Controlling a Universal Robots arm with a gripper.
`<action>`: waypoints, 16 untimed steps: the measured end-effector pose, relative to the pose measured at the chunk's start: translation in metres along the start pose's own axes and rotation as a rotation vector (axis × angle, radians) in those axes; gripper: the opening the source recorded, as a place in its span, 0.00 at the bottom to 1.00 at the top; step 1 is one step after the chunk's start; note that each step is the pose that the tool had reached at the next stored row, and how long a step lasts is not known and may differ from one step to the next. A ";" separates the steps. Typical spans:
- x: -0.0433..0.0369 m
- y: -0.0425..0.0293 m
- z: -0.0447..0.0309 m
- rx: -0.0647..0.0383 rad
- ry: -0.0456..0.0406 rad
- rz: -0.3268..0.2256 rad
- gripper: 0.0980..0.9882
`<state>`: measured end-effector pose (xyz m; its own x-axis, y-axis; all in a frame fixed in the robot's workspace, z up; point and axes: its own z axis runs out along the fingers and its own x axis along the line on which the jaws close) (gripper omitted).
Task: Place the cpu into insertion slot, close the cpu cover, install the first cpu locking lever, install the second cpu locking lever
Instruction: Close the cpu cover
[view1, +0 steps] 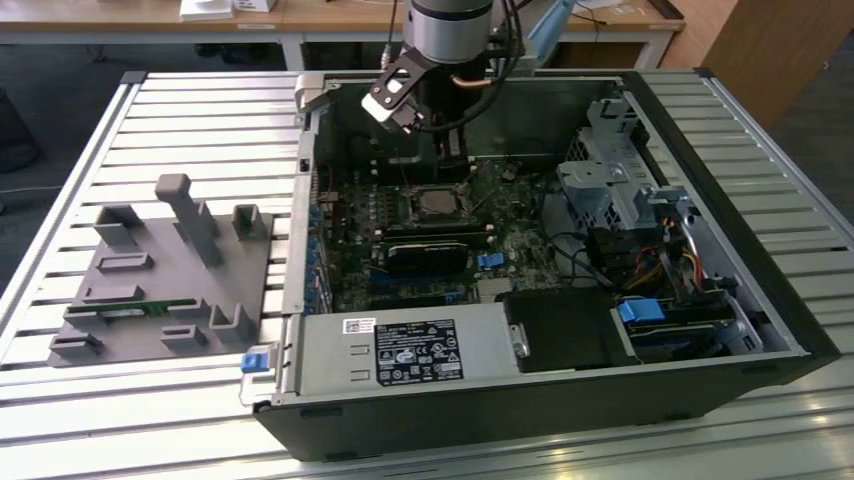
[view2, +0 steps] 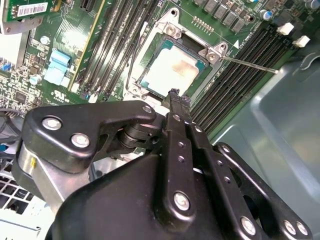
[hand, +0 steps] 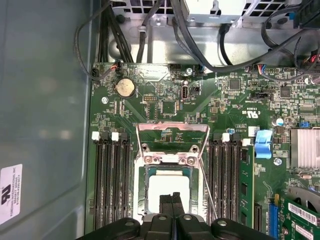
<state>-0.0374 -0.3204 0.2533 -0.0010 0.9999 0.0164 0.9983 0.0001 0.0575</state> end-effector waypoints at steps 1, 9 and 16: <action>0.0000 0.0000 -0.0009 0.000 0.0000 0.000 0.02; 0.0004 0.0003 -0.0059 0.000 -0.0001 0.000 0.02; 0.0007 0.0006 -0.0100 0.000 -0.0001 0.000 0.02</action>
<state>-0.0374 -0.3198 0.2633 -0.0010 0.9999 0.0163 0.9984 0.0001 0.0574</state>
